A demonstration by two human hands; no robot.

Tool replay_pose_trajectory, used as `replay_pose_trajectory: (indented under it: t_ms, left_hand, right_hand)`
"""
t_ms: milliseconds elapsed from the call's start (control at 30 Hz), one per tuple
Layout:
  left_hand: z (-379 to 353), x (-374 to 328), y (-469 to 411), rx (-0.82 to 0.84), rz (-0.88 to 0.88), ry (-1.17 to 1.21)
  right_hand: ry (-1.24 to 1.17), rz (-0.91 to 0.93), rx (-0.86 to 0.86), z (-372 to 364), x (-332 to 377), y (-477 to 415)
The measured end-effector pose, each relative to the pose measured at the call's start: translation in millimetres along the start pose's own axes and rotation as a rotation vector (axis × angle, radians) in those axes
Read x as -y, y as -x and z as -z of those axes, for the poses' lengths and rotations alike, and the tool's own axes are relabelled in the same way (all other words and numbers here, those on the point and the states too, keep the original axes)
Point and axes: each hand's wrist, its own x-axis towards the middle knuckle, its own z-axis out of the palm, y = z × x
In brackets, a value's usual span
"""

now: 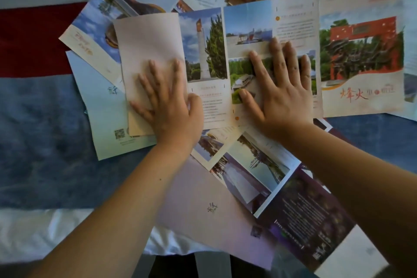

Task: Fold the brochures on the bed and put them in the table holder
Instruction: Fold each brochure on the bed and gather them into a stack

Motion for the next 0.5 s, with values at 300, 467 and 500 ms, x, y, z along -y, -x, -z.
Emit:
replay_pose_trajectory:
  t_ms: [300, 467, 500]
  left_hand:
    - [-35, -5, -2, -0.156, -0.007, -0.198]
    - [-36, -3, -3, -0.164, -0.025, -0.202]
    - [-33, -4, -2, -0.152, -0.027, -0.203]
  right_hand:
    - [-0.006, 0.004, -0.02, -4, -3, -1]
    - [0.011, 0.003, -0.006, -4, 1, -1]
    - [0.012, -0.003, 0.002, -3, 2, -1]
